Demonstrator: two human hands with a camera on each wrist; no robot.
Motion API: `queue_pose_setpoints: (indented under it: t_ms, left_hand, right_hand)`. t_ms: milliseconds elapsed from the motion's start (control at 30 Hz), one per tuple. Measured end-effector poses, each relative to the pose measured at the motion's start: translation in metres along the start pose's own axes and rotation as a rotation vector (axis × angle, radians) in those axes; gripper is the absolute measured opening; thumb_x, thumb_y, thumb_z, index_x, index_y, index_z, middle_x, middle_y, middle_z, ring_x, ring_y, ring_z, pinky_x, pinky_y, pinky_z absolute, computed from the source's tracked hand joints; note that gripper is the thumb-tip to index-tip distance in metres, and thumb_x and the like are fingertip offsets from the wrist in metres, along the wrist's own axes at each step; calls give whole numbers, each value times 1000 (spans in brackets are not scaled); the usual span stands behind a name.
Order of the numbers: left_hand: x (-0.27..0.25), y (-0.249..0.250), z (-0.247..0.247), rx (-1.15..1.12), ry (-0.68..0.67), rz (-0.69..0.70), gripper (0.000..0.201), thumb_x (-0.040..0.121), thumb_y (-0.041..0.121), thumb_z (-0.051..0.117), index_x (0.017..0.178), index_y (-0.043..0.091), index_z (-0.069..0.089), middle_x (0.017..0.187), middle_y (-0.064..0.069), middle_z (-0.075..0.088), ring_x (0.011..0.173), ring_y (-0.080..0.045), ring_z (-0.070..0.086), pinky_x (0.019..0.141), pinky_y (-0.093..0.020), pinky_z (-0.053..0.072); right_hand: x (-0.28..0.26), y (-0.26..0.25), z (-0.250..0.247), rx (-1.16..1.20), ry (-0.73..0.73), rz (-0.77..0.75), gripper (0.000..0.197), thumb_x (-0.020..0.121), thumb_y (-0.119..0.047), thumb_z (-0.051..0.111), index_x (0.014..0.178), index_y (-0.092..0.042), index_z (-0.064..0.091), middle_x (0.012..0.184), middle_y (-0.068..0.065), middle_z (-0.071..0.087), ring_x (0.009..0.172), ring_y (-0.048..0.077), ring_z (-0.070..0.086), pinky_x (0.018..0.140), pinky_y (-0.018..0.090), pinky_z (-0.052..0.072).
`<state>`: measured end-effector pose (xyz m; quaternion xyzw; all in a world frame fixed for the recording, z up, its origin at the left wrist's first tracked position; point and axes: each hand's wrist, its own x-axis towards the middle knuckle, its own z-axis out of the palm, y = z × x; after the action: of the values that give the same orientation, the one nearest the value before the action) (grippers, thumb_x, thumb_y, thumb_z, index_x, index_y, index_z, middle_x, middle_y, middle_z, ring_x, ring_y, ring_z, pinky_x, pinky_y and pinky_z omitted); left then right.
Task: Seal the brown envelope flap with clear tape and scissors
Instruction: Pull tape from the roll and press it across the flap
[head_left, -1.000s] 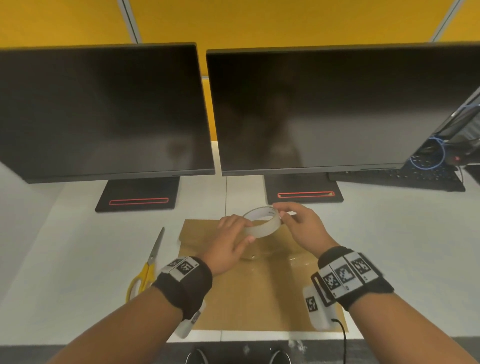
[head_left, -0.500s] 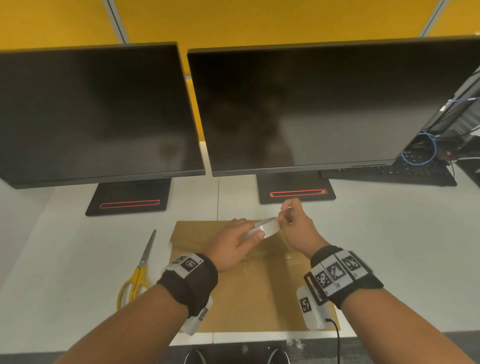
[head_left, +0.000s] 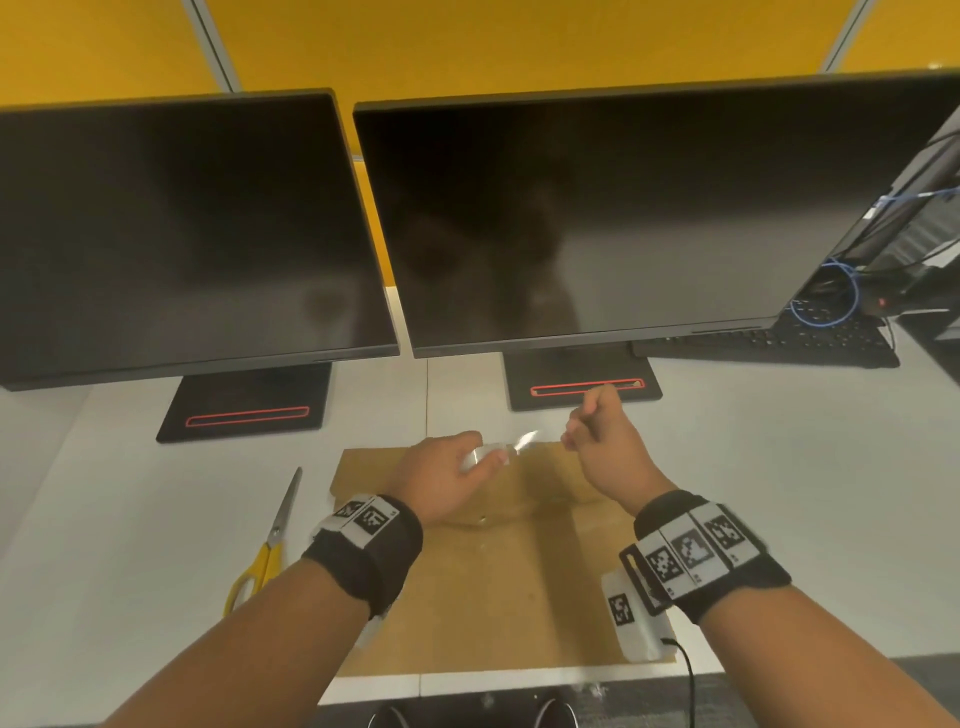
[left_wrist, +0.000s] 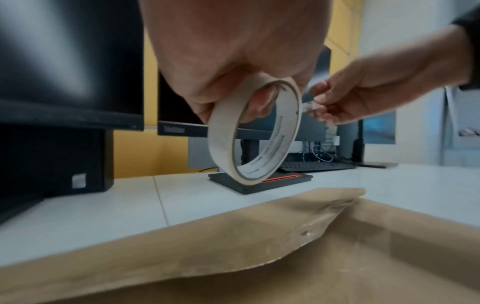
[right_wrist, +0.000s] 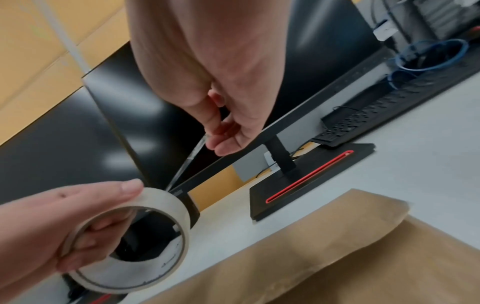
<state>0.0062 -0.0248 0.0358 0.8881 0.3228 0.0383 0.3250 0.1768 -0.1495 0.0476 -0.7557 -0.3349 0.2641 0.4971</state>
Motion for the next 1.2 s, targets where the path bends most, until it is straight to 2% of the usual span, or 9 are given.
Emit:
queue_pose_setpoints:
  t_ms: [167,300,433,600,767,867,967,1033,1200]
  left_hand:
    - [4,-2,3,82,16,-160,45,87,61,49,98,21,66,102,1,67,100,-24,61,86,-35,50]
    - [3,-9,-4,-63,-21,-129,51,87,59,51,63,15,47,61,0,45,62,-18,47,62,-30,35]
    - [-4,-15,-12,-306,-106,-87,40,98,41,44,68,14,48,67,-5,44,64,-17,44,66,-32,36]
    - [-13,-10,-12,-256,-120,-33,31,99,32,45,69,30,50,69,13,50,67,-4,47,64,-24,37]
    - [-18,-9,-10,-268,-103,-17,36,99,32,47,63,32,48,64,13,48,64,-7,47,65,-27,37]
    - [-19,-13,-8,-299,-96,-2,36,98,32,48,62,29,49,63,10,49,64,-11,47,67,-30,38]
    - [-19,-15,-8,-381,-85,19,35,88,43,48,70,14,55,68,1,51,68,-15,49,71,-32,40]
    - [-19,-15,-7,-432,-68,39,45,79,51,44,74,8,56,70,-3,49,71,-16,48,72,-33,39]
    - [-21,-7,-8,-525,-51,78,28,76,42,48,60,20,54,64,0,42,65,-10,41,67,-28,34]
  right_hand:
    - [-5,1,6,-26,-12,26,36,92,5,34,76,-27,31,72,0,45,71,22,48,63,13,42]
    - [-5,5,0,64,8,92,26,93,-3,47,78,-24,45,77,0,54,71,21,60,64,20,46]
    - [-7,7,-10,215,-92,184,12,91,-2,55,98,-9,62,84,7,57,66,6,69,64,12,53]
    - [-12,5,-12,167,-116,208,17,84,-10,67,101,-13,69,95,4,64,87,15,66,76,18,50]
    - [-13,2,-7,107,-111,183,17,83,-3,66,97,-12,70,81,0,60,77,12,60,64,6,46]
    - [-9,8,-4,141,-100,204,23,86,0,61,96,-19,67,75,2,60,81,17,64,80,25,49]
    - [-6,16,1,80,-160,282,30,90,-17,60,118,-25,59,100,1,64,99,21,62,100,40,47]
    - [-9,18,8,139,-300,341,43,93,-18,56,134,-24,47,121,1,57,111,21,58,105,40,43]
    - [-15,14,27,93,-577,317,62,90,6,45,143,-24,35,135,-8,42,118,15,48,86,18,45]
